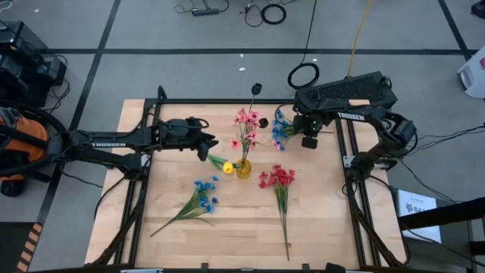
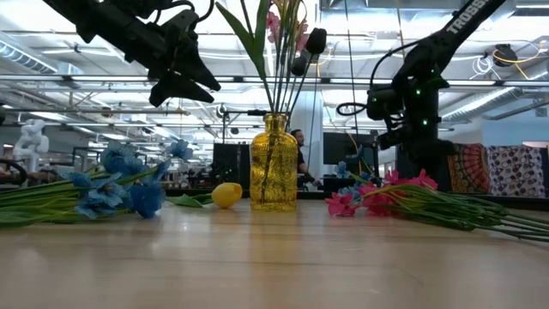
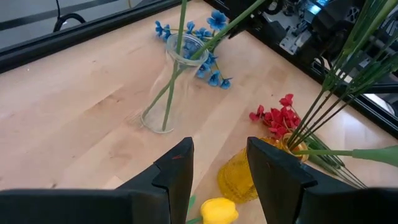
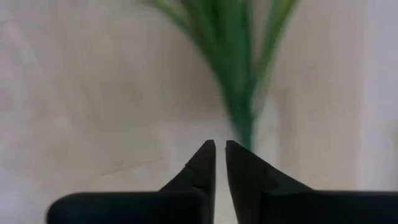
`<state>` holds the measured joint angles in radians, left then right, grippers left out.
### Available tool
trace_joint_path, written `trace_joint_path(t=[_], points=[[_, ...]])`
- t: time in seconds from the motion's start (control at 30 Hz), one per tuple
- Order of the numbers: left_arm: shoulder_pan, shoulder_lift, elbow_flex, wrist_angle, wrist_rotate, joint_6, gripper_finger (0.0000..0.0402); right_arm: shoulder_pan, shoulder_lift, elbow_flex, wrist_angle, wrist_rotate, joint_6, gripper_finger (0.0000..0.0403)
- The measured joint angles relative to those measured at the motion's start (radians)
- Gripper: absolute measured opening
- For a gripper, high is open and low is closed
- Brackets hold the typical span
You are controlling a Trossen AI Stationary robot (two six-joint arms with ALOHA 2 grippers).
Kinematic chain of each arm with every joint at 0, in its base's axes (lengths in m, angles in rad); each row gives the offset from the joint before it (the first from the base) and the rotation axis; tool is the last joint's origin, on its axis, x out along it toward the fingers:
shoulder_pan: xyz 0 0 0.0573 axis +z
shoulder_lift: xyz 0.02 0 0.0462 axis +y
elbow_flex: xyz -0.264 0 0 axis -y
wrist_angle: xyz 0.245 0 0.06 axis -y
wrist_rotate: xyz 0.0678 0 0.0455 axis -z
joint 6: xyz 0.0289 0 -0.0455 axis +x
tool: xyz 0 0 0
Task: Sort flowers into vase by color
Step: Put the right blue flowers into the transparent flower vase
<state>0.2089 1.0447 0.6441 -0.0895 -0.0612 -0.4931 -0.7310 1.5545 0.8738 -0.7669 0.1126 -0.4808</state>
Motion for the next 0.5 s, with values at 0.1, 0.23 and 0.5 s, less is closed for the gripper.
trace_joint_path(t=[0.1, 0.23, 0.5], points=[[0.000, 0.000, 0.000, 0.002, 0.000, 0.000, 0.0157, -0.010, 0.001, 0.000, 0.019, 0.062, -0.029, 0.0062], [0.000, 0.000, 0.000, 0.002, -0.018, -0.010, 0.0157, -0.025, 0.001, 0.000, 0.043, 0.030, -0.076, 0.0093], [-0.002, 0.000, 0.000, 0.001, -0.049, -0.054, 0.0157, -0.056, 0.046, 0.000, 0.068, -0.021, -0.093, 0.0109]])
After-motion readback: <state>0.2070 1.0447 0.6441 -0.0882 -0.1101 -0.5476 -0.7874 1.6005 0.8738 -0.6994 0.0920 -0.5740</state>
